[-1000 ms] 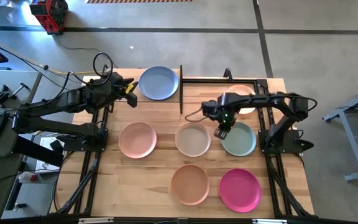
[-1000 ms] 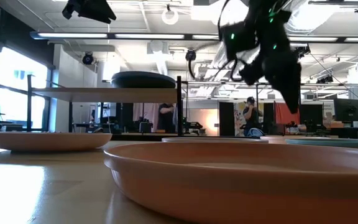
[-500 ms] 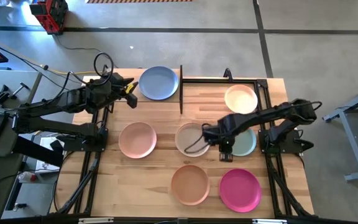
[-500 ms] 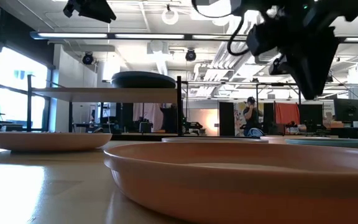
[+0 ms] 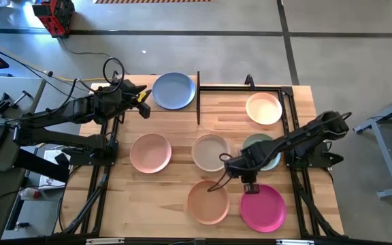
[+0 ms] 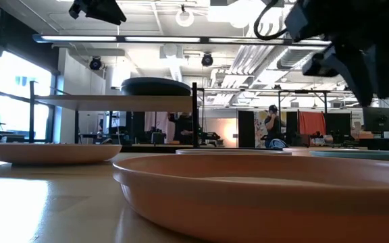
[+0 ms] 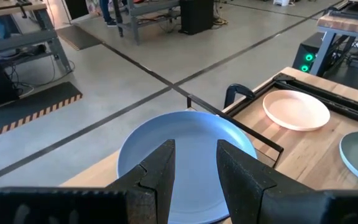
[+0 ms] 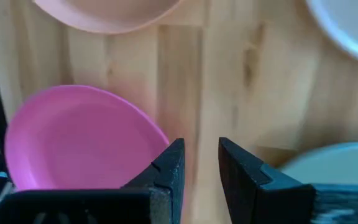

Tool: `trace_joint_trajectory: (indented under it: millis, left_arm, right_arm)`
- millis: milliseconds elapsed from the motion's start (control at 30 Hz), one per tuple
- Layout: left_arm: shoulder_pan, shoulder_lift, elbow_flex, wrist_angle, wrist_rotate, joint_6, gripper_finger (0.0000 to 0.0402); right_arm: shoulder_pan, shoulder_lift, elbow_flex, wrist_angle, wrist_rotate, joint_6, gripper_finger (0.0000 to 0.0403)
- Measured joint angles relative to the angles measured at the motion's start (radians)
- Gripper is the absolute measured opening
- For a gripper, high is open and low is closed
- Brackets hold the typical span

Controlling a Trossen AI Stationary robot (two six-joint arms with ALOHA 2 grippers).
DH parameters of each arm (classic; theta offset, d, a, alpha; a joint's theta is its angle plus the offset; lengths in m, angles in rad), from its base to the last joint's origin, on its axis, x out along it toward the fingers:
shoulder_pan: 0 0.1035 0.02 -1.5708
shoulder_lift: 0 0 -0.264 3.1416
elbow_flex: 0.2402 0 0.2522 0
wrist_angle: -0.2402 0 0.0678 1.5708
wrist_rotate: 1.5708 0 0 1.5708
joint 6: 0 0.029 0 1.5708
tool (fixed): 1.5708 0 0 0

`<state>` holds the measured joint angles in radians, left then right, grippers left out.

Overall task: Place and stack plates onto a shelf
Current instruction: Stack the pink plate on top of the blue plate on the shelf

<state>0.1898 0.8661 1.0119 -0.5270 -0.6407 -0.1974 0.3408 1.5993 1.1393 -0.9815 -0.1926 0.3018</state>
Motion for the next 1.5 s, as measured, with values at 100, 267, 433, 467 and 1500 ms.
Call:
trace_joint_trajectory:
  millis: [100,267,433,467,1500]
  left_arm:
    - [0.0,0.0,0.0,0.0,0.0,0.0,0.0106]
    - [0.0,0.0,0.0,0.0,0.0,0.0,0.0106]
    - [0.0,0.0,0.0,0.0,0.0,0.0,0.0106]
    - [0.0,0.0,0.0,0.0,0.0,0.0,0.0106]
    - [0.044,0.0,0.0,0.002,-0.009,0.0,0.0106]
  right_arm:
    - [0.037,0.0,-0.037,0.048,-0.018,0.054,0.0076]
    - [0.091,0.0,-0.075,0.075,-0.022,0.086,0.0076]
    - [0.123,0.0,-0.116,0.096,-0.018,0.083,0.0076]
    - [0.126,0.0,-0.122,0.096,-0.013,0.083,0.0076]
    - [0.126,0.04,-0.24,0.244,-0.015,0.031,0.0076]
